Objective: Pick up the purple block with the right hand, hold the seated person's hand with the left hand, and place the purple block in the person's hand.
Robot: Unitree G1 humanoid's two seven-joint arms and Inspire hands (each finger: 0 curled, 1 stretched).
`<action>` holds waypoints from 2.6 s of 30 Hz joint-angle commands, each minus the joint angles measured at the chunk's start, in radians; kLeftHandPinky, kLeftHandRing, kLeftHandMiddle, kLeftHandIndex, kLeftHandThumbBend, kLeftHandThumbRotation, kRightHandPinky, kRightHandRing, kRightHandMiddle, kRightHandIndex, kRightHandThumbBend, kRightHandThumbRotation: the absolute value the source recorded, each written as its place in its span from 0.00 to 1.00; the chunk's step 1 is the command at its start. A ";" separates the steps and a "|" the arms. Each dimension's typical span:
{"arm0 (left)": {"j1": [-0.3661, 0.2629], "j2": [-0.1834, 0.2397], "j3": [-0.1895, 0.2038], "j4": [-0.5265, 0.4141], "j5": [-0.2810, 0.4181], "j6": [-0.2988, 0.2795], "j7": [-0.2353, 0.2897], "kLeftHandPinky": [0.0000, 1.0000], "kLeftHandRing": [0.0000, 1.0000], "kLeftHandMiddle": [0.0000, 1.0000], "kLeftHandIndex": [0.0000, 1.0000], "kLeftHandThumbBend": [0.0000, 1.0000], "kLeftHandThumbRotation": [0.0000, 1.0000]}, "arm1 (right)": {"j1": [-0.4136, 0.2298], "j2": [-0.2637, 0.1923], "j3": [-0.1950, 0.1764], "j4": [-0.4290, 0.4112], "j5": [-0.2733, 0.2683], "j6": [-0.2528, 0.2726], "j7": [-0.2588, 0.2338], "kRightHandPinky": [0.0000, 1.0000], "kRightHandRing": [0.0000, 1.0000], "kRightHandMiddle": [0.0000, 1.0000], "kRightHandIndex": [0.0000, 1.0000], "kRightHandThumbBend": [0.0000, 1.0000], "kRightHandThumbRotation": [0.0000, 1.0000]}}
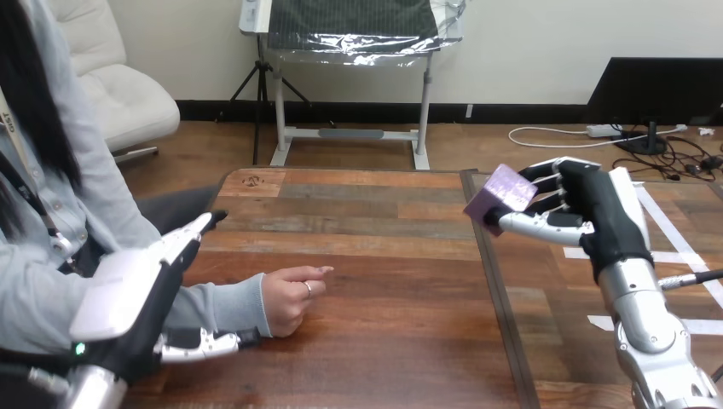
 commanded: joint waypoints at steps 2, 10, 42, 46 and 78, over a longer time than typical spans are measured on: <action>-0.110 0.055 -0.044 0.026 0.011 0.021 0.011 0.78 0.85 0.87 0.89 1.00 0.37 | -0.041 0.009 -0.025 -0.012 0.026 -0.051 0.018 0.38 0.44 0.52 0.52 0.73 0.00; -0.172 0.083 -0.104 0.100 0.038 0.041 0.036 0.75 0.82 0.84 0.87 1.00 0.37 | -0.035 0.014 -0.023 -0.009 0.027 -0.067 0.027 0.37 0.42 0.50 0.51 0.76 0.00; -0.384 0.124 -0.315 0.376 0.096 0.070 0.026 0.65 0.70 0.73 0.76 1.00 0.16 | 0.010 0.048 -0.042 -0.047 0.108 -0.116 0.136 0.36 0.41 0.49 0.50 0.76 0.00; -0.398 0.124 -0.329 0.390 0.097 0.073 0.014 0.62 0.68 0.71 0.74 1.00 0.13 | 0.015 0.051 -0.046 -0.057 0.109 -0.115 0.142 0.36 0.41 0.49 0.50 0.76 0.00; -0.467 0.103 -0.425 0.530 0.093 0.084 0.040 0.42 0.44 0.47 0.49 0.94 0.01 | 0.075 0.073 -0.042 -0.151 0.111 -0.089 0.168 0.35 0.40 0.48 0.50 0.75 0.00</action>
